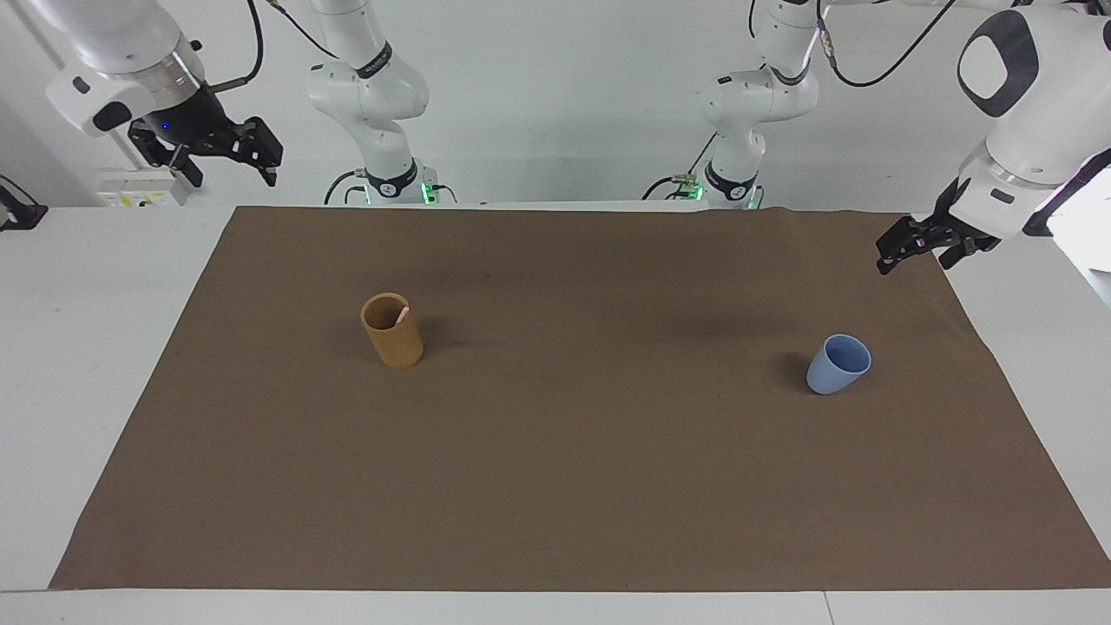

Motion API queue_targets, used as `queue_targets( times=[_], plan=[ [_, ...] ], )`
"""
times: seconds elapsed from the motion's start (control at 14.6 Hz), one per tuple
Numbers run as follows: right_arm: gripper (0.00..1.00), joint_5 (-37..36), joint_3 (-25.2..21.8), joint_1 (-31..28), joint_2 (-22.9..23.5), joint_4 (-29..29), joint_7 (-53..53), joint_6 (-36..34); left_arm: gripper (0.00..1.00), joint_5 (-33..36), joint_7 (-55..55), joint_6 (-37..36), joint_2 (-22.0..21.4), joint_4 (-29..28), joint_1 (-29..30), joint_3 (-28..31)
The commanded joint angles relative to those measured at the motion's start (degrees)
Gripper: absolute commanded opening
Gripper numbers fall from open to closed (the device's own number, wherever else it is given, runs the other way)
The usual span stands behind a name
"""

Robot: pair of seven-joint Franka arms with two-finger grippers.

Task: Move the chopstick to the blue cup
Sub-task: 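Reach the left gripper to the light blue cup and grasp it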

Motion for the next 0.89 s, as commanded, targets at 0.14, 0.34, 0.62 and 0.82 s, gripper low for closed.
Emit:
queue_targets(
  times=[0.14,0.34,0.62,0.82],
  plan=[
    [1.00,0.05,0.58,-0.18,-0.51,-0.84,0.73,0.41,1.00,0.44,0.61,1.10,-0.52,-0.72,0.63,0.22],
    [1.00,0.13,0.58,-0.35,-0.51,-0.84,0.73,0.41,1.00,0.44,-0.01,18.61,-3.67,-14.46,3.80,0.83],
    [1.00,0.13,0.58,-0.27,-0.51,-0.84,0.73,0.41,1.00,0.44,-0.80,33.15,-2.10,-26.44,4.24,0.92],
    [1.00,0.13,0.58,-0.27,-0.51,-0.84,0.64,0.32,1.00,0.44,-0.80,38.37,-0.96,-29.99,4.24,0.92]
  ],
)
